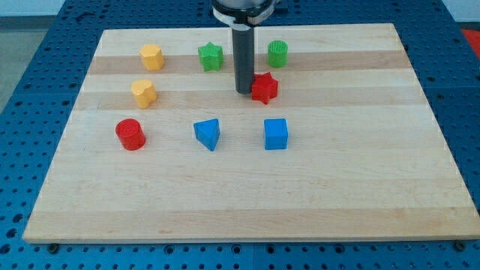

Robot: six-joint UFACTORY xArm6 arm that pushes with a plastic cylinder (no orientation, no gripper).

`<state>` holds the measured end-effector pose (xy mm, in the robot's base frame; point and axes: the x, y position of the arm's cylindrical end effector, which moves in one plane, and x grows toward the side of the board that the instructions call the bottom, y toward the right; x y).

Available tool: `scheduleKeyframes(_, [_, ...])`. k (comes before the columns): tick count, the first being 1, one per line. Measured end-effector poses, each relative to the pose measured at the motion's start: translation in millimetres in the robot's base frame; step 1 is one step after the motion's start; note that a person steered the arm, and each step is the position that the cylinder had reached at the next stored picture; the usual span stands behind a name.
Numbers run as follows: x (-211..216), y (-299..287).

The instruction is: Move your arm towards the yellow heart

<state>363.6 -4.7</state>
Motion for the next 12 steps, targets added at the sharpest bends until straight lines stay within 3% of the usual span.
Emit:
scheduleKeyframes(2, [0.0, 21.9])
scheduleKeyframes(4, [-7.7, 3.6])
scheduleKeyframes(10, [-29.3, -208.7])
scheduleKeyframes(11, [-23.2, -223.7])
scheduleKeyframes(12, [19.1, -223.0])
